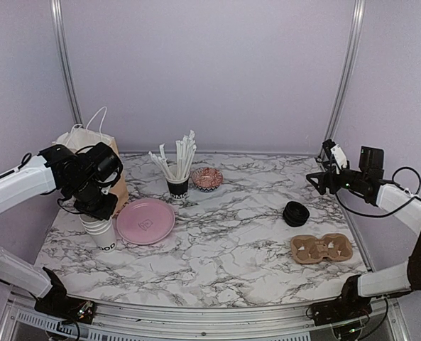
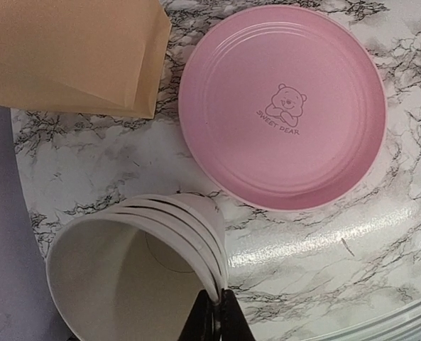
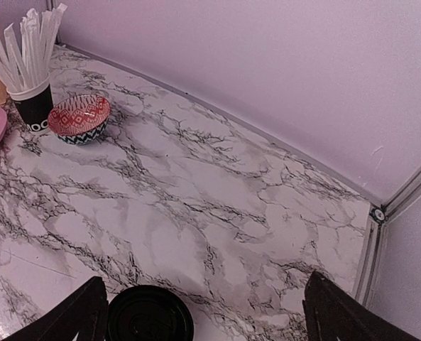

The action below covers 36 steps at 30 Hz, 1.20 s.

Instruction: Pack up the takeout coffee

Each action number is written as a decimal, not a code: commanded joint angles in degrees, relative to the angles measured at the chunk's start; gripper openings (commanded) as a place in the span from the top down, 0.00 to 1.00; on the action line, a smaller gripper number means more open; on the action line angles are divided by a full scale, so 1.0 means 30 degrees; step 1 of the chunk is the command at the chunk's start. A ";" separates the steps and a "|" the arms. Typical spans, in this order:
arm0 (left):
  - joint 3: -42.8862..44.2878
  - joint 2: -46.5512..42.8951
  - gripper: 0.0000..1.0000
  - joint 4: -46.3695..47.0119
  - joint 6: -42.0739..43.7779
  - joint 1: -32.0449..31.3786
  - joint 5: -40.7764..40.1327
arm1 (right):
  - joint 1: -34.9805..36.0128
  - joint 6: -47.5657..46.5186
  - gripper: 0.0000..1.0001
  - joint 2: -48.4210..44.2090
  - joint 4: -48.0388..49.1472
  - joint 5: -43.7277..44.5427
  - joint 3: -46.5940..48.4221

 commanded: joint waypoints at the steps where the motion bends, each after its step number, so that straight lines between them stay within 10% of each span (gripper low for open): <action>1: 0.0327 -0.0536 1.00 -0.1029 0.0117 -0.0063 -0.0695 | -0.0133 -0.0052 0.07 0.0160 -0.0004 -0.0285 0.0296; 7: 0.1507 -0.0510 1.00 -0.1780 -0.0033 -0.0032 -0.4432 | -0.0133 -0.0023 0.08 0.0402 -0.0110 -0.0566 0.0345; 11: 0.1914 -0.0758 1.00 -0.0872 -0.0217 -0.0063 -0.1456 | -0.0133 -0.0031 0.08 0.0555 -0.0348 -0.0714 0.0501; 14: 0.2639 0.0656 1.00 -0.3638 -0.2133 -0.0124 -0.7328 | -0.0104 -0.0045 0.08 0.0643 -0.0384 -0.0830 0.0516; 17: 0.2401 0.0731 1.00 -0.2265 -0.1550 0.0055 -0.2859 | -0.0104 -0.0055 0.08 0.0703 -0.0403 -0.0957 0.0525; 20: 0.3047 0.1412 1.00 -0.4476 -0.3516 -0.0090 -0.8019 | -0.0104 -0.0055 0.08 0.0748 -0.0467 -0.1017 0.0560; 22: 0.3068 0.0809 1.00 -0.3131 -0.2638 0.0460 -0.4535 | -0.0075 -0.0071 0.09 0.0812 -0.0537 -0.1075 0.0582; 28: 0.3451 0.1355 1.00 -0.3221 -0.3243 0.0244 -0.6430 | 0.0039 -0.0283 0.09 0.1126 -0.0930 -0.1190 0.0844; 34: 0.3295 0.1447 1.00 -0.2433 -0.2401 0.0545 -0.2867 | 0.0130 -0.0438 0.10 0.1169 -0.1142 -0.1204 0.0933; 36: 0.3807 0.2049 1.00 -0.3990 -0.3538 0.0046 -0.7300 | 0.0130 -0.0437 0.10 0.1173 -0.1166 -0.1244 0.0908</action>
